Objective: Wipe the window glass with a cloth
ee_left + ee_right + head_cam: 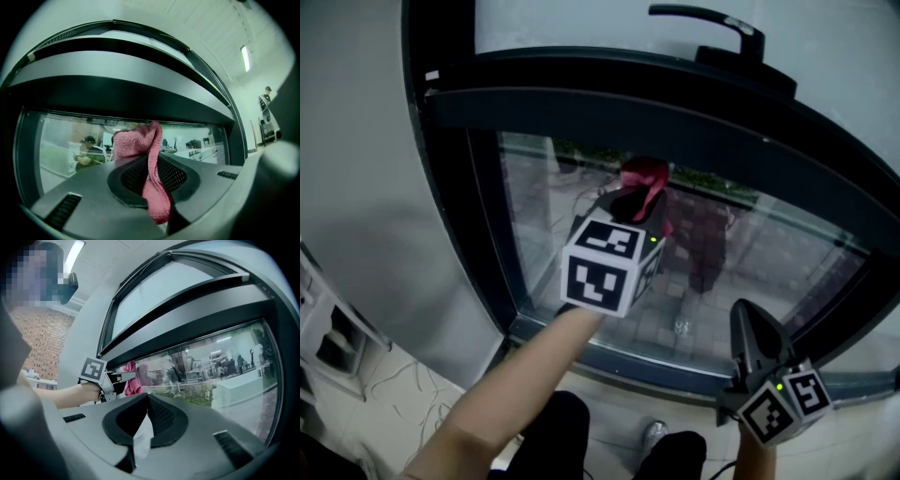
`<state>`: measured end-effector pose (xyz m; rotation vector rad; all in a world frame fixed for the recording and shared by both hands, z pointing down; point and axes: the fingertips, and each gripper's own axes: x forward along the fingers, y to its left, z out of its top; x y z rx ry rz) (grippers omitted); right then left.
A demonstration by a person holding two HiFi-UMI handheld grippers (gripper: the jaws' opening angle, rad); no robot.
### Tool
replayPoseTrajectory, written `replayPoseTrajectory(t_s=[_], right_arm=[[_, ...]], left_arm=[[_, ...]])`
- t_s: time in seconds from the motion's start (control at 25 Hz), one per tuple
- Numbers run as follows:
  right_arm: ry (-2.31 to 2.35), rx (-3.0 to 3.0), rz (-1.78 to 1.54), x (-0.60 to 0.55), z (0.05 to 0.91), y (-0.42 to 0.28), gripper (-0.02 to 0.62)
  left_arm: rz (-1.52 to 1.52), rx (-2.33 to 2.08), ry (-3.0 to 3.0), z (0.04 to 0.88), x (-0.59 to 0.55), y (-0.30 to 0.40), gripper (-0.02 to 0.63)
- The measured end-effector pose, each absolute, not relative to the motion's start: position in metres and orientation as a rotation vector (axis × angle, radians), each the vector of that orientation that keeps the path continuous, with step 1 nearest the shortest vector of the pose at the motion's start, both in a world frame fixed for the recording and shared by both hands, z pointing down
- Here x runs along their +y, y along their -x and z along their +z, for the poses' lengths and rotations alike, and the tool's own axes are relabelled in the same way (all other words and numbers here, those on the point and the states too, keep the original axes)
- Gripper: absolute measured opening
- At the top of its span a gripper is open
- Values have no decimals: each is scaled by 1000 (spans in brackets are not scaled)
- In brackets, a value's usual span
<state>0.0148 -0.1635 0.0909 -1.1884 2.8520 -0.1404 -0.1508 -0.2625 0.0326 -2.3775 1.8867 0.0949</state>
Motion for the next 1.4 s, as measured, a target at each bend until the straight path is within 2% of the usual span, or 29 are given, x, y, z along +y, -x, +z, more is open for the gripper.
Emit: replayPoseTrajectory(t_s=[1.4], right_arm=[[1640, 2552, -188, -147, 110, -254, 8]], left_arm=[[64, 1352, 2700, 34, -289, -173, 58]])
